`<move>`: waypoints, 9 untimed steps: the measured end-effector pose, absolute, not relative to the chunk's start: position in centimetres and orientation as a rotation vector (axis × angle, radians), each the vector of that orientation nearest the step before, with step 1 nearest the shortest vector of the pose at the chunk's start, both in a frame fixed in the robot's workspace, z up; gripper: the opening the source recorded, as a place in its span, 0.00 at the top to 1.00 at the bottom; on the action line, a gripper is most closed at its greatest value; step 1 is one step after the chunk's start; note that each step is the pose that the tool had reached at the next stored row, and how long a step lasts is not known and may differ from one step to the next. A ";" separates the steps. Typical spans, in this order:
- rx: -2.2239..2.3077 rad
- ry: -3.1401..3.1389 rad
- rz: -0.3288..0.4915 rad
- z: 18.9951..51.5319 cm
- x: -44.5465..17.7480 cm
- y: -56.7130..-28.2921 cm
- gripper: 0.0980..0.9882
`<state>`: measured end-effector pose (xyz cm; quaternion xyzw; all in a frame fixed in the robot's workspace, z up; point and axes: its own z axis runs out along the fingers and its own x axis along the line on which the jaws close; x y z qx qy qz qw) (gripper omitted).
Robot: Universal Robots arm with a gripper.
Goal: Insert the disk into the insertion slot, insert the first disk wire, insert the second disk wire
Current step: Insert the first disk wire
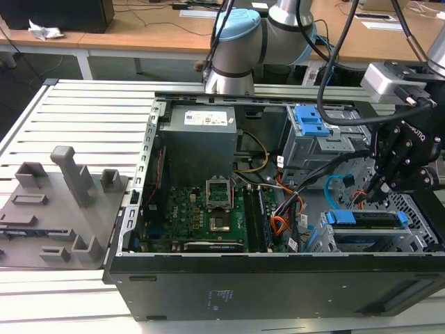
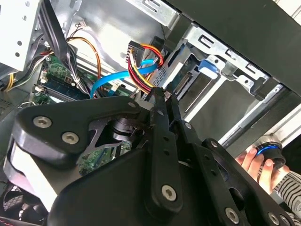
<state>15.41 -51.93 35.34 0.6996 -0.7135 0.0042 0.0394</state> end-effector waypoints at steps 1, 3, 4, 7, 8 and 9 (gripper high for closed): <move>2.144 -2.187 0.013 35.3 15.4 -52.1 0.93; 2.144 -2.187 0.013 35.3 15.4 -52.3 0.93; 2.145 -2.187 0.012 35.3 15.4 -52.3 0.93; 2.145 -2.187 0.012 35.0 15.4 -52.4 0.93; 2.145 -2.187 0.012 35.0 15.4 -52.4 0.93; 2.145 -2.187 0.012 35.0 15.4 -52.5 0.93</move>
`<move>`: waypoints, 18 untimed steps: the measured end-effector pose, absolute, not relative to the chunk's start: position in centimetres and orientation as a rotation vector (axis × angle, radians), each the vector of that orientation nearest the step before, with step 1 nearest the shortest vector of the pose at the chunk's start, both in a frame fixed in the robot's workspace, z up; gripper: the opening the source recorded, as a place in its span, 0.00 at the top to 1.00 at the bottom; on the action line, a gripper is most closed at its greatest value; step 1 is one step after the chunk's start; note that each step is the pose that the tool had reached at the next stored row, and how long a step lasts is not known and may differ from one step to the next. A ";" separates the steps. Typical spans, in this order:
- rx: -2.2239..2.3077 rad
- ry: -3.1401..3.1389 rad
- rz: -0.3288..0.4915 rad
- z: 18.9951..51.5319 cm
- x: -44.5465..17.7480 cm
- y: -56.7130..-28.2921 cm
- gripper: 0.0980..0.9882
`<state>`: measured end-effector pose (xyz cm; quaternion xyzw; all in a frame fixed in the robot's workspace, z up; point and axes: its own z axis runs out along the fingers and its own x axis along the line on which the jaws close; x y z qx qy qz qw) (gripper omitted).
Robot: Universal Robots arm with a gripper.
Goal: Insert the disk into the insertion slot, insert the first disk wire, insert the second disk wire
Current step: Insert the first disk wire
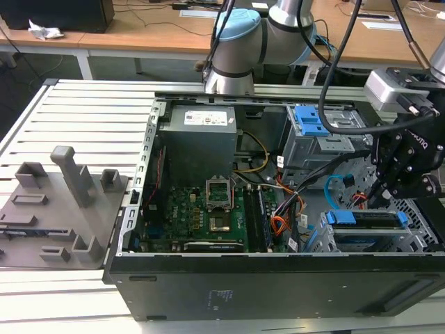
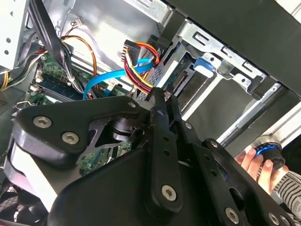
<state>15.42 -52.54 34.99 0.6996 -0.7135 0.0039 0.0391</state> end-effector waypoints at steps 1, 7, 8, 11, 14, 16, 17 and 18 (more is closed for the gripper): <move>2.145 -2.187 0.012 35.0 15.4 -52.9 0.93; 2.145 -2.187 0.012 34.7 15.8 -53.3 0.93; 2.145 -2.187 0.012 34.6 15.9 -53.4 0.93; 2.145 -2.187 0.011 34.4 16.0 -53.4 0.93; 2.144 -2.187 0.012 34.3 16.1 -53.5 0.93; 2.144 -2.187 0.012 34.2 16.3 -53.7 0.93; 2.145 -2.187 0.012 34.1 16.4 -53.7 0.93; 2.145 -2.187 0.012 34.1 16.5 -53.7 0.93</move>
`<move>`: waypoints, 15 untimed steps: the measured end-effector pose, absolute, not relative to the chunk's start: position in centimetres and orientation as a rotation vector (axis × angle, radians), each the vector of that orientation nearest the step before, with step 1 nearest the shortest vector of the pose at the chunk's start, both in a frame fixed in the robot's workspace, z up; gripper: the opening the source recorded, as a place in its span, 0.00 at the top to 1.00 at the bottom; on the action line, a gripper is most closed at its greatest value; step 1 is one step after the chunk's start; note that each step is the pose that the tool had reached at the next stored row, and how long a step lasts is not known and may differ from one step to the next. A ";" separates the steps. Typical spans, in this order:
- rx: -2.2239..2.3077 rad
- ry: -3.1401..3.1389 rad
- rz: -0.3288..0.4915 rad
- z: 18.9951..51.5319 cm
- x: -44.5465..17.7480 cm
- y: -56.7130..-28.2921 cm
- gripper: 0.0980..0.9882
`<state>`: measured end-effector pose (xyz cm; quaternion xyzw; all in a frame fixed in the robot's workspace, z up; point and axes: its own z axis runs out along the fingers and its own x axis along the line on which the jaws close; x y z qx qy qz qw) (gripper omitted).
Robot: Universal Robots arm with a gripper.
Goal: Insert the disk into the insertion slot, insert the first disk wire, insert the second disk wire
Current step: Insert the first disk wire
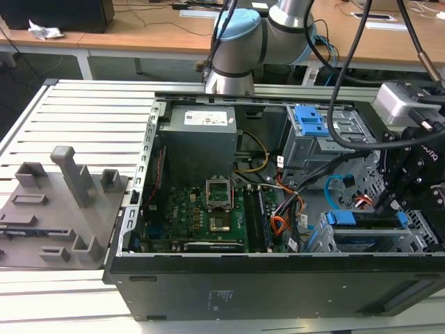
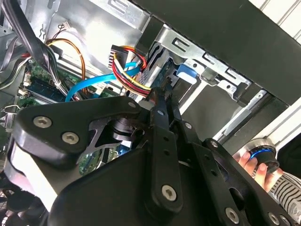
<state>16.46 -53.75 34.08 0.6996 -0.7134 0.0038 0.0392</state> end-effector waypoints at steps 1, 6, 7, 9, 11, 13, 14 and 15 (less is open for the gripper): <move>2.146 -2.188 0.009 33.9 16.5 -53.8 0.93; 2.144 -2.187 0.012 33.8 16.6 -53.8 0.93; 2.144 -2.187 0.012 33.6 16.6 -53.9 0.93; 2.145 -2.187 0.011 33.5 16.6 -53.9 0.93; 2.145 -2.187 0.011 33.5 16.6 -53.9 0.93; 2.145 -2.188 0.009 33.4 16.6 -53.8 0.93; 2.145 -2.188 0.009 33.4 16.6 -53.9 0.91; 2.145 -2.187 0.011 33.5 16.6 -53.9 0.84</move>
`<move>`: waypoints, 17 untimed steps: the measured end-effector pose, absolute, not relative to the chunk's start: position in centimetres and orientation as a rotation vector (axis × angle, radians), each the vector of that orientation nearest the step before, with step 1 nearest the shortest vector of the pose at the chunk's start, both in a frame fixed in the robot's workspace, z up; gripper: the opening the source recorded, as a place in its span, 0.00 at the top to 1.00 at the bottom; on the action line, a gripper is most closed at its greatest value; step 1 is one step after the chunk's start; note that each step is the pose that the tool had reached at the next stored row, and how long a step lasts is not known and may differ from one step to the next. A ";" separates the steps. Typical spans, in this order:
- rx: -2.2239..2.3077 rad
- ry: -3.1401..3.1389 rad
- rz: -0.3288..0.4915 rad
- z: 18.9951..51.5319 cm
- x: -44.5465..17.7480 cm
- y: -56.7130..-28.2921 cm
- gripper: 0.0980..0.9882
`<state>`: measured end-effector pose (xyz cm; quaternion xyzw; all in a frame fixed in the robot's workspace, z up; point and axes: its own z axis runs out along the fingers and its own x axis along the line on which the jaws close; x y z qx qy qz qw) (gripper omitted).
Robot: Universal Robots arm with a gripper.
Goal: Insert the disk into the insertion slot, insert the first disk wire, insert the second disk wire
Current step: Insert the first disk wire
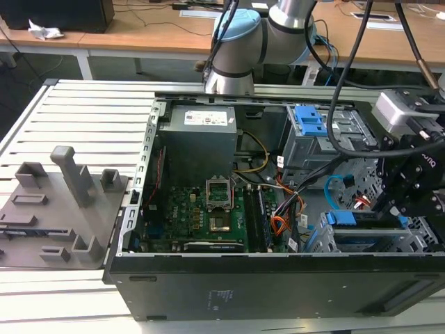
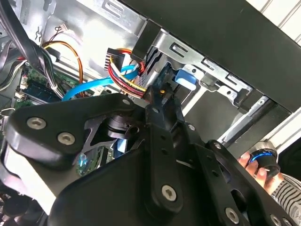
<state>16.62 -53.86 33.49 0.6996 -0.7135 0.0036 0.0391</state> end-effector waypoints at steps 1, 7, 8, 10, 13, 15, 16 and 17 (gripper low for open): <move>2.144 -2.187 0.011 33.8 16.6 -53.9 0.84; 2.145 -2.187 0.011 37.2 16.6 -53.9 0.84; 2.144 -2.187 0.011 37.9 16.6 -53.9 0.84; 2.144 -2.187 0.011 38.5 16.6 -53.9 0.84; 2.145 -2.187 0.011 38.6 16.6 -53.9 0.84; 2.144 -2.187 0.011 38.6 16.6 -53.9 0.84; 2.144 -2.187 0.011 38.6 16.6 -53.9 0.84; 2.144 -2.187 0.011 38.7 16.6 -53.9 0.86</move>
